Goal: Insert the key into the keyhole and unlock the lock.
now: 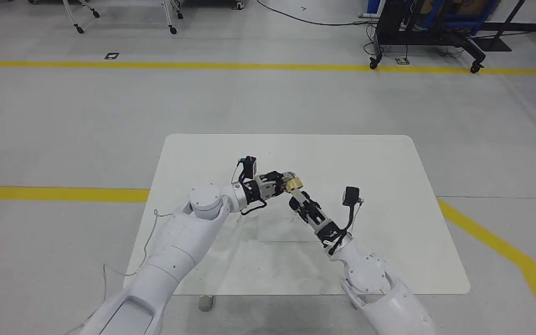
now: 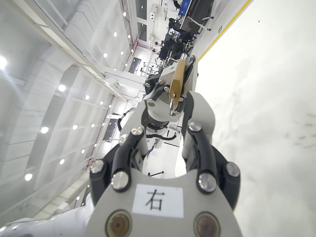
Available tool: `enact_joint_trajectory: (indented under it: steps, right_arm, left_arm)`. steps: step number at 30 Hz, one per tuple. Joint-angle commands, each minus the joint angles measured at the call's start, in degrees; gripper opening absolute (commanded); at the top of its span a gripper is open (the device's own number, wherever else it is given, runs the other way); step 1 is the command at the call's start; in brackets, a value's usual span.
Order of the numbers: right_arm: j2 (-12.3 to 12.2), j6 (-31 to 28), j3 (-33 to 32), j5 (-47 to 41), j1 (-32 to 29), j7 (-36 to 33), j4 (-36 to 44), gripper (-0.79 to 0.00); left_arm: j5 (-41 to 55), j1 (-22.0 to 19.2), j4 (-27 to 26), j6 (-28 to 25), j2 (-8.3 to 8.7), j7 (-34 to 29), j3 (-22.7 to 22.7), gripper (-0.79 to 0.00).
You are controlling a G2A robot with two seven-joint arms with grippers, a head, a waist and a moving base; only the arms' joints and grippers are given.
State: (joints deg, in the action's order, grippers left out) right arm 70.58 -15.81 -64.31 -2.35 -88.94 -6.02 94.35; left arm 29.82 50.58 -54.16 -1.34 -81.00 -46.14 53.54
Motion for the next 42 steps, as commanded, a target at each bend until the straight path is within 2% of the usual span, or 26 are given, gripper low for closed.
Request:
enact_joint_trajectory:
  steps: [1,12,14,15,16,18,19,20,33,39,42]
  right_arm:
    - [0.0,-0.1,-0.1,0.0,0.0,-0.2,0.0,0.0]
    - [0.0,-0.1,-0.1,0.0,0.0,-0.2,0.0,0.0]
    - [0.1,-1.1,-0.1,-4.8,-0.5,-1.6,1.0,0.0]
    - [0.1,-1.8,-0.7,-6.7,-0.9,-2.2,1.2,-0.256]
    - [0.1,-2.5,-1.1,-9.1,-1.4,-3.4,1.6,-0.471]
    - [0.0,-3.4,-2.1,-12.8,-2.1,-5.5,1.8,-0.631]
    - [-0.1,-3.1,-2.5,-13.5,-2.3,-6.2,1.8,-0.686]
    - [-0.2,-2.5,-2.9,-13.9,-2.5,-6.5,1.8,-0.702]
    - [0.1,6.1,-2.9,-14.2,-1.7,-5.7,2.6,-0.659]
    - [0.4,6.5,-2.6,-14.9,-1.1,-5.2,1.9,-0.582]
    - [0.5,6.5,-2.8,-15.3,-1.0,-5.2,1.6,-0.591]
  left_arm:
    - [0.3,0.1,0.0,-0.1,0.04,0.2,0.4,-0.785]
    - [0.4,0.8,-0.7,-0.5,0.02,2.2,1.5,-0.785]
    - [0.6,0.9,-0.8,-0.8,-0.04,2.0,1.5,-0.785]
    - [0.6,0.9,-0.9,-1.1,-0.07,2.0,1.6,-0.785]
    - [0.5,0.9,-0.9,-1.3,-0.08,1.9,1.6,-0.785]
    - [0.6,1.0,-1.1,-2.2,-0.08,1.7,1.8,-0.785]
    - [0.6,1.1,-1.1,-2.6,-0.06,1.6,2.0,-0.785]
    - [0.5,1.1,-1.2,-3.0,-0.05,1.5,2.1,-0.785]
    - [-3.6,1.4,-2.2,-4.8,0.07,1.7,1.8,-0.785]
    - [-5.8,1.5,-2.8,-5.1,0.09,2.4,1.5,-0.785]
    - [-6.1,1.6,-3.0,-5.2,0.06,2.2,1.5,-0.785]
